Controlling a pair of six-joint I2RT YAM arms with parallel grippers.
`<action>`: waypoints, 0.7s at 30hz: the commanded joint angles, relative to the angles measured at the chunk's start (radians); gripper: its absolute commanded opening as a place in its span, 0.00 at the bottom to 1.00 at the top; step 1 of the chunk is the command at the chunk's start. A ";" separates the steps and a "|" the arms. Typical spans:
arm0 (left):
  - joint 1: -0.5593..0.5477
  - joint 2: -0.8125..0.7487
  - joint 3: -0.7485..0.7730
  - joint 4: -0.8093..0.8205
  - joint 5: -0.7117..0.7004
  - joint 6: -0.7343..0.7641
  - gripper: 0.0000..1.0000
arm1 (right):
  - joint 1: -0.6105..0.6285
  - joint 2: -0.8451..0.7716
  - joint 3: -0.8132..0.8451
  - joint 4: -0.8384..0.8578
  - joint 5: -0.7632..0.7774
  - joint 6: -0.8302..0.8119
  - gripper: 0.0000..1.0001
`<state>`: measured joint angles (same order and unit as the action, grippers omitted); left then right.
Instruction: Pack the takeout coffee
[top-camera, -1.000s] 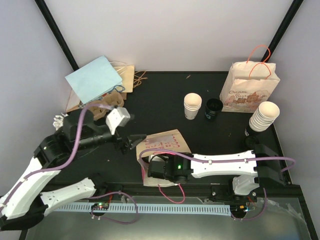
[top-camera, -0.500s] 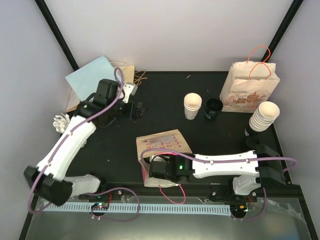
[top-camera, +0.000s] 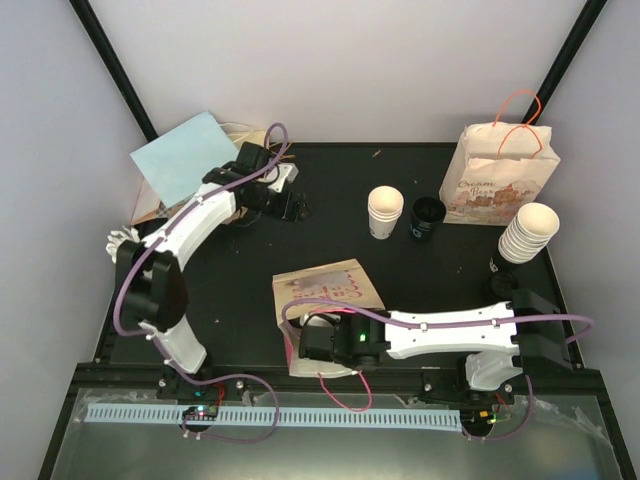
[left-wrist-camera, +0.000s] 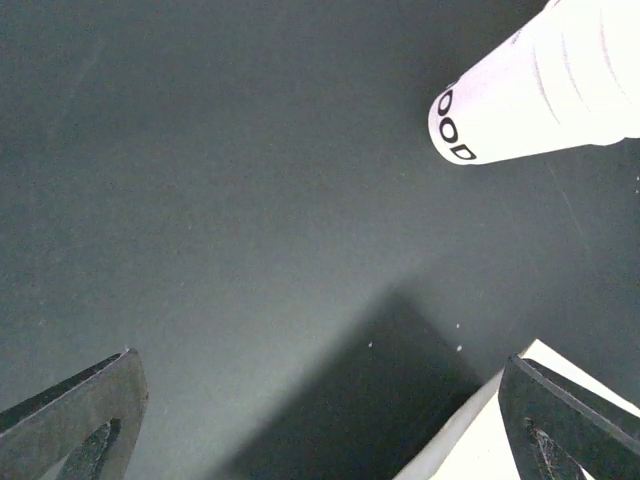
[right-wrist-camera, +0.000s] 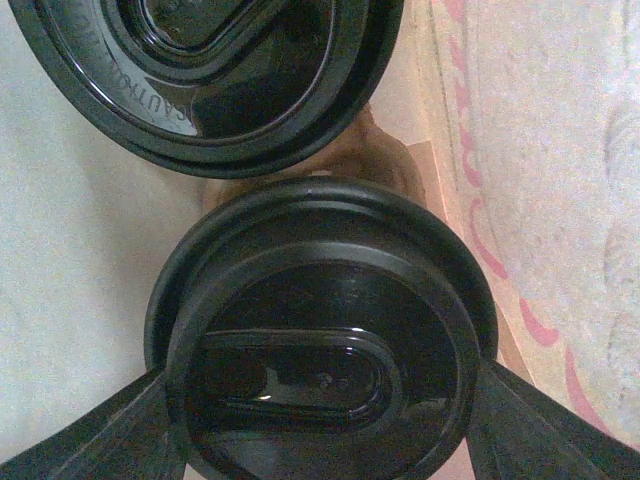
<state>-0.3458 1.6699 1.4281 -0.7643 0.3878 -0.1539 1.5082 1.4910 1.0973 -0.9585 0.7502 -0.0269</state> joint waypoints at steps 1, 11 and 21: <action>0.005 0.092 0.081 0.040 0.058 0.003 0.98 | 0.010 -0.013 -0.020 -0.002 -0.003 0.041 0.52; 0.005 0.230 0.158 0.055 0.086 -0.004 0.97 | 0.018 -0.033 -0.037 -0.003 -0.006 0.063 0.52; -0.013 0.333 0.195 0.033 0.161 0.015 0.89 | 0.020 -0.044 -0.048 -0.006 -0.009 0.079 0.52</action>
<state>-0.3473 1.9633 1.5776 -0.7273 0.4896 -0.1528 1.5208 1.4647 1.0683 -0.9497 0.7574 0.0143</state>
